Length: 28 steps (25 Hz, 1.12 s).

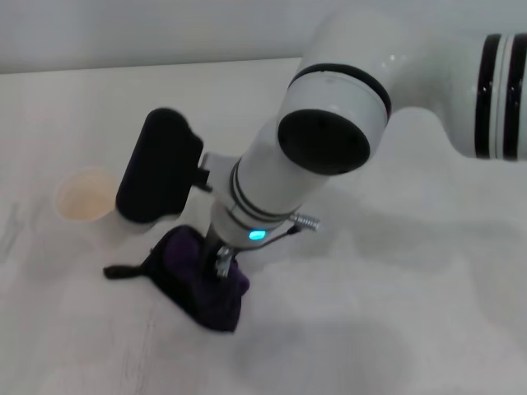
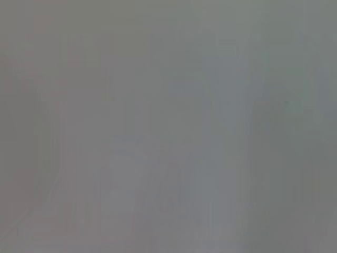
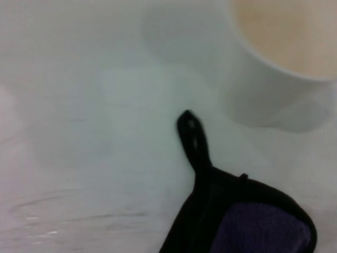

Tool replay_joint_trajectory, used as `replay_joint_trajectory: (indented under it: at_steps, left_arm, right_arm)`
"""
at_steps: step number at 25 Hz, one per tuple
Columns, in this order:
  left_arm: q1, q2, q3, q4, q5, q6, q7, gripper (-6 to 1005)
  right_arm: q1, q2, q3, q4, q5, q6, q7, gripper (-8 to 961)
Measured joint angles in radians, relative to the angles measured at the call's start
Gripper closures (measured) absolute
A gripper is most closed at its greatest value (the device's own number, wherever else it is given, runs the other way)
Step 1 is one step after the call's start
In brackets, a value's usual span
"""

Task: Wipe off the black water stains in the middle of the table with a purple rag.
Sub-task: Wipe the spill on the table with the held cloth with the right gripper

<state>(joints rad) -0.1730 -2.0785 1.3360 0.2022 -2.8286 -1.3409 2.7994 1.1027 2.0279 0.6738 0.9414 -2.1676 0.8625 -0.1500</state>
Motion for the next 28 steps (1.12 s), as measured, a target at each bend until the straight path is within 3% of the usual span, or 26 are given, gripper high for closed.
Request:
replay_joint_trajectory:
  at_steps: [7, 18, 28]
  left_arm:
    - [-0.003, 0.001, 0.0, 0.0, 0.0, 0.0, 0.0, 138]
    - [-0.006, 0.003, 0.0, 0.0, 0.005, -0.002, 0.0, 137]
    - [-0.005, 0.005, 0.0, 0.0, 0.008, -0.001, 0.001, 137]
  right_arm:
    - [-0.032, 0.0, -0.008, 0.092, 0.02, 0.05, -0.015, 899]
    - [-0.045, 0.0, -0.049, 0.158, 0.123, 0.088, -0.067, 895]
    - [-0.068, 0.0, -0.046, 0.193, 0.123, 0.111, -0.069, 890]
